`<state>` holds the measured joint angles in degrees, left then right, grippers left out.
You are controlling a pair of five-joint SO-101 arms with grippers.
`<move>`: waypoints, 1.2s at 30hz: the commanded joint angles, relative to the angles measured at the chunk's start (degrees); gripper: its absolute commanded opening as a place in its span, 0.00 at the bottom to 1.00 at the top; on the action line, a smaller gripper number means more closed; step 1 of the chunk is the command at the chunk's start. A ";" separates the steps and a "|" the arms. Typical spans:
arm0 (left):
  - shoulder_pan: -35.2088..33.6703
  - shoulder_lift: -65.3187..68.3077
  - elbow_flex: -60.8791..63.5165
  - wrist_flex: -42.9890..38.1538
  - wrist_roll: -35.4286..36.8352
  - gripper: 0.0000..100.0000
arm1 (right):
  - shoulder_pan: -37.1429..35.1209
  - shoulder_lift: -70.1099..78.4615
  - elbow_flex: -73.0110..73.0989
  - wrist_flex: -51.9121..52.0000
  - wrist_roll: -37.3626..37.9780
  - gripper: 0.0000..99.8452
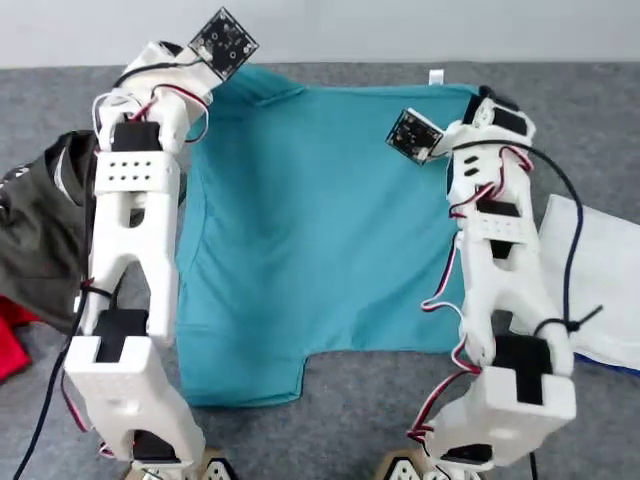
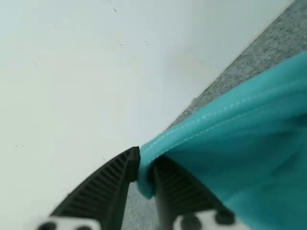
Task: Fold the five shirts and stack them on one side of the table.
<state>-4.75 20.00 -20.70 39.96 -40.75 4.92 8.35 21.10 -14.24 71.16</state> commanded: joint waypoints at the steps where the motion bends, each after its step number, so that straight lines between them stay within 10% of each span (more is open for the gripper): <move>1: -0.44 -0.62 -6.73 3.52 -0.62 0.01 | -0.57 -0.48 -4.13 -1.19 0.53 0.01; 7: 0.53 -0.88 -11.21 17.93 -0.62 0.01 | -0.40 -3.03 -3.52 3.56 0.53 0.01; 21: 3.16 -0.88 -18.24 60.57 -0.70 0.01 | -0.13 -19.21 -3.52 54.64 -6.51 0.01; 36: 5.27 -26.81 20.62 60.66 -0.35 0.01 | 3.12 -25.36 -3.43 82.95 -12.92 0.01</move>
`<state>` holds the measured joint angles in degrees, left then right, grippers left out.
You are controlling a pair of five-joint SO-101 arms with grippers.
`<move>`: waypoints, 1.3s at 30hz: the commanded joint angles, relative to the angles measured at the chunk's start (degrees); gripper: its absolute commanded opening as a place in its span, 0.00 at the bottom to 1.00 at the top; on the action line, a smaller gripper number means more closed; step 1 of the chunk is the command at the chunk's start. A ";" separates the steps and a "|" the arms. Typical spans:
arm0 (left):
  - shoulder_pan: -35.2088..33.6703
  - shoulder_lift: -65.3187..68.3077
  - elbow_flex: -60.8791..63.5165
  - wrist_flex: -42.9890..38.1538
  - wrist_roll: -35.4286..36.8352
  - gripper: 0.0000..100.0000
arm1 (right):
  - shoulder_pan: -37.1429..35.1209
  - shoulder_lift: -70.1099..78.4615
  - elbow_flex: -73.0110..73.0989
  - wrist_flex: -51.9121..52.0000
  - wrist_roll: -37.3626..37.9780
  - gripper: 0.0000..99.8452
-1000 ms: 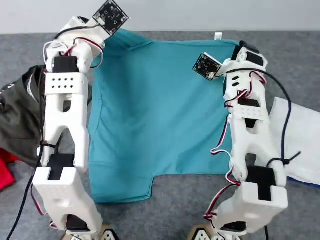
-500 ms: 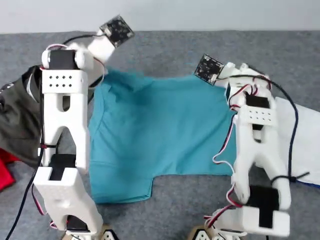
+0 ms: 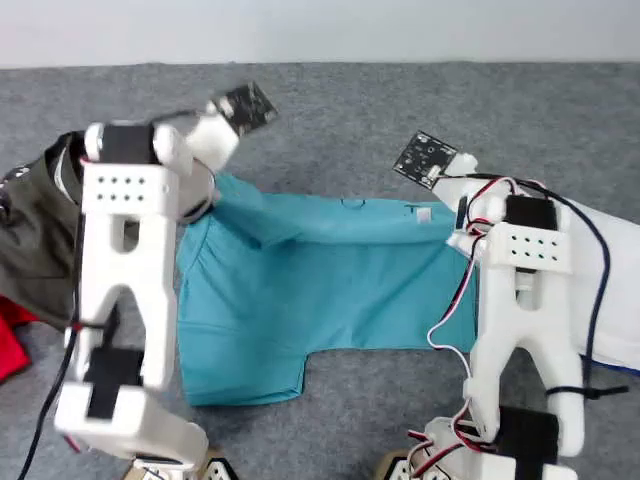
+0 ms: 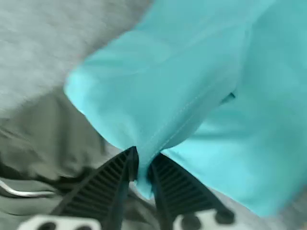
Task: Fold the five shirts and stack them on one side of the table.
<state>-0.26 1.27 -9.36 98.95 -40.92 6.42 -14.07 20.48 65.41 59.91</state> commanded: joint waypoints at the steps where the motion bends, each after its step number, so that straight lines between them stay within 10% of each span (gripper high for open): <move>1: 0.97 -10.02 12.88 1.67 -0.09 0.01 | 2.15 -2.95 -2.81 4.44 -1.76 0.01; 21: 3.16 -32.18 55.34 1.67 -7.03 0.01 | 6.90 -3.03 2.20 14.73 5.10 0.01; 34: 4.66 -34.81 56.31 1.58 -10.11 0.02 | 6.90 -3.03 2.29 16.75 5.89 0.02; 39: 4.57 -34.90 54.99 1.58 -9.85 0.09 | 6.99 -3.12 2.11 20.18 5.80 0.17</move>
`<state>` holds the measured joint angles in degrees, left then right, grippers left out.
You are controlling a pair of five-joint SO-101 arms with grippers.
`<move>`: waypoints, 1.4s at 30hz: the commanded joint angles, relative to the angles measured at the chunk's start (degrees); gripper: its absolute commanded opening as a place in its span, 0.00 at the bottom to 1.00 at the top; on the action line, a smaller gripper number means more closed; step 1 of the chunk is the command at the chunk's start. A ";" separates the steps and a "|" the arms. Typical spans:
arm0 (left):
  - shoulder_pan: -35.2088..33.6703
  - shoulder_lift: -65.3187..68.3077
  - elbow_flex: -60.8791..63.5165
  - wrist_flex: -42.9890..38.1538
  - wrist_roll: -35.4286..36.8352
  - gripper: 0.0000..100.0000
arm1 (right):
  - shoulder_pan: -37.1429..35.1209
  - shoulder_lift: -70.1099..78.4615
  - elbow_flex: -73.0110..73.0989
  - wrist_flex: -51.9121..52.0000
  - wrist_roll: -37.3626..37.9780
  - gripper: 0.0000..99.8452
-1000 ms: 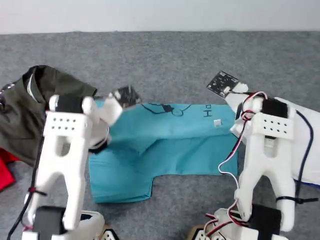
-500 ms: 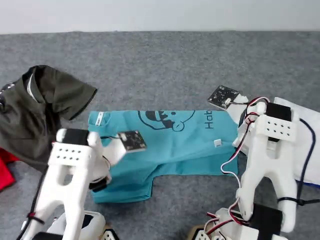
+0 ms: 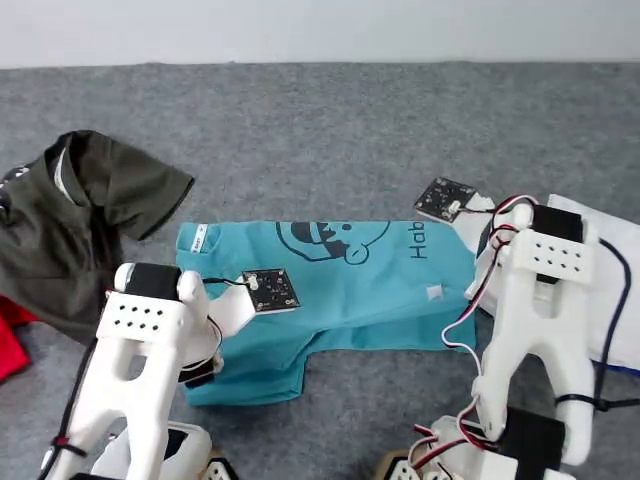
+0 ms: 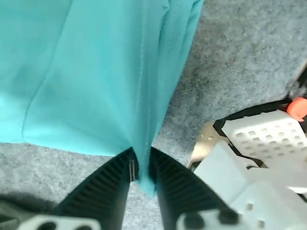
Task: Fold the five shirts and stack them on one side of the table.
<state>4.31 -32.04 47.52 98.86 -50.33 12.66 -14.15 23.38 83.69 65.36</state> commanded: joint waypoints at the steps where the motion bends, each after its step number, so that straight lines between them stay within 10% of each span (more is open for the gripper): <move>1: 0.00 -1.67 -2.59 1.67 0.09 0.09 | 0.75 -3.03 -0.79 2.42 0.26 0.19; 15: 0.00 -18.81 -5.14 1.14 8.35 0.18 | -0.57 -2.77 -6.77 2.33 -6.24 0.19; 32: -0.18 -18.64 1.98 -23.65 29.10 0.01 | -17.01 -2.24 -1.85 -9.45 -34.37 0.01; 42: -27.69 -18.81 -0.40 -19.69 21.54 0.01 | -34.86 -2.33 0.09 -4.00 -36.13 0.01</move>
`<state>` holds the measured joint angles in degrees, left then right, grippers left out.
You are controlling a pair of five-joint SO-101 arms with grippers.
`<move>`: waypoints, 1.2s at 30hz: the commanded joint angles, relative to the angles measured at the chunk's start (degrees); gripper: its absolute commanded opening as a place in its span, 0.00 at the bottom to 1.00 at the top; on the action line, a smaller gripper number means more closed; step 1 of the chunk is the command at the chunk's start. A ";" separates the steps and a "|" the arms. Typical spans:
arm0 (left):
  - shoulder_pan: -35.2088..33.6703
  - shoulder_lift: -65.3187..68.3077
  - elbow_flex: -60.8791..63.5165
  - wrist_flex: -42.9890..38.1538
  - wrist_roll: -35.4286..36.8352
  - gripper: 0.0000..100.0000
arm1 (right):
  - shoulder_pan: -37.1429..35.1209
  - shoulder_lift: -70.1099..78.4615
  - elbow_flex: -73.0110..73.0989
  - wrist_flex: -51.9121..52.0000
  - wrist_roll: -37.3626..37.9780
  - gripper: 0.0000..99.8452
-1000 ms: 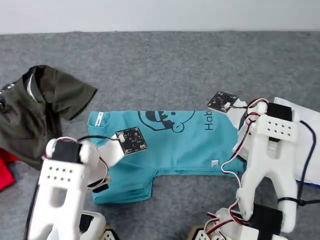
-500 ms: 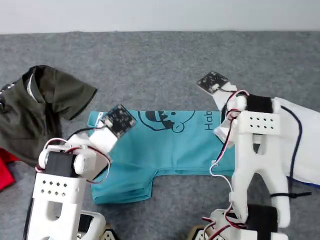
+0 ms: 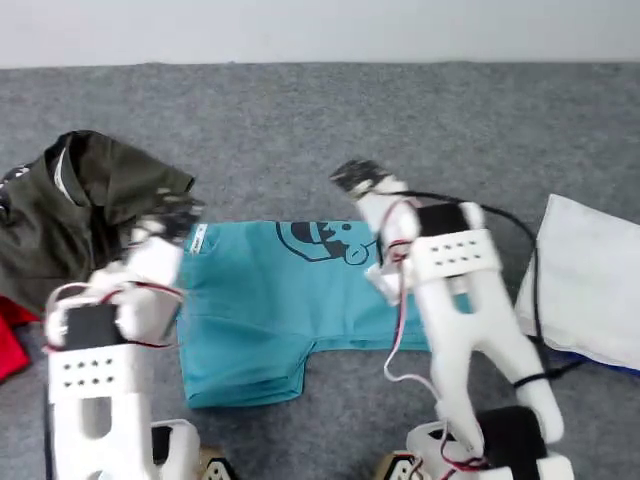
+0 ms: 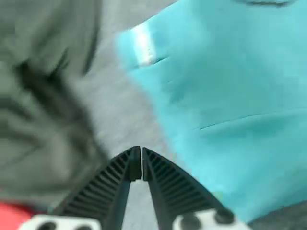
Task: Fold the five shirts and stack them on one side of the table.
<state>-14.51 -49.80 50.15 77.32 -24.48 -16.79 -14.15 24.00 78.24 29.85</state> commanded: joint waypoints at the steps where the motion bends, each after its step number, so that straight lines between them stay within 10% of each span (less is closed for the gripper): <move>1: -12.13 -1.05 -3.38 2.02 -5.89 0.01 | -7.78 -2.33 -0.53 1.45 -0.62 0.01; 12: -34.02 -0.97 -3.21 1.93 -16.00 0.01 | -33.10 -1.01 -0.35 -0.48 -0.97 0.09; 21: -35.08 -1.05 1.89 1.14 -16.09 0.01 | -46.73 10.59 -0.53 -3.56 -0.97 0.25; 36: -35.08 -1.41 2.24 1.49 -15.91 0.01 | -50.77 24.04 -0.53 -14.02 -0.97 0.25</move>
<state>-49.41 -49.80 52.70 79.08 -40.04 -67.08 8.62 23.91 65.41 29.32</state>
